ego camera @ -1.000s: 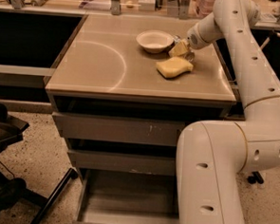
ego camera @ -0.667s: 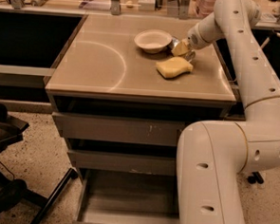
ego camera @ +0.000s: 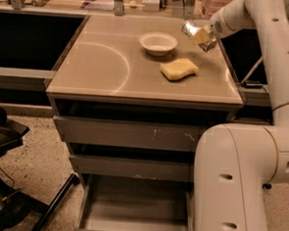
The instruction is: Place redbull can into bottom drawer
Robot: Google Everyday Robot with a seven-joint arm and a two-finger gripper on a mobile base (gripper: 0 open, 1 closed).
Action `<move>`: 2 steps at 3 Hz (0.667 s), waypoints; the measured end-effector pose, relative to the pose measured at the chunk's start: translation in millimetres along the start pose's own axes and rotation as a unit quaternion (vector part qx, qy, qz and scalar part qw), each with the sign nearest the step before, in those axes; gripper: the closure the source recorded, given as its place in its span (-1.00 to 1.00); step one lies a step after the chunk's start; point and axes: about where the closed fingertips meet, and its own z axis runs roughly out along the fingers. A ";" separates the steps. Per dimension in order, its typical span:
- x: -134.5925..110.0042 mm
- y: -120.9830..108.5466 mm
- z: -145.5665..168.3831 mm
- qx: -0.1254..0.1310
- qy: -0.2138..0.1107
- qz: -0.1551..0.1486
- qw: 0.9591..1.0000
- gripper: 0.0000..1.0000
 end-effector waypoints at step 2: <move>55.4 -63.6 -151.9 0.068 -0.059 0.009 0.996 1.00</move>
Offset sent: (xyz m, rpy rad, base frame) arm -0.2455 -0.1601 -0.0273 0.0986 -0.1060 -0.0897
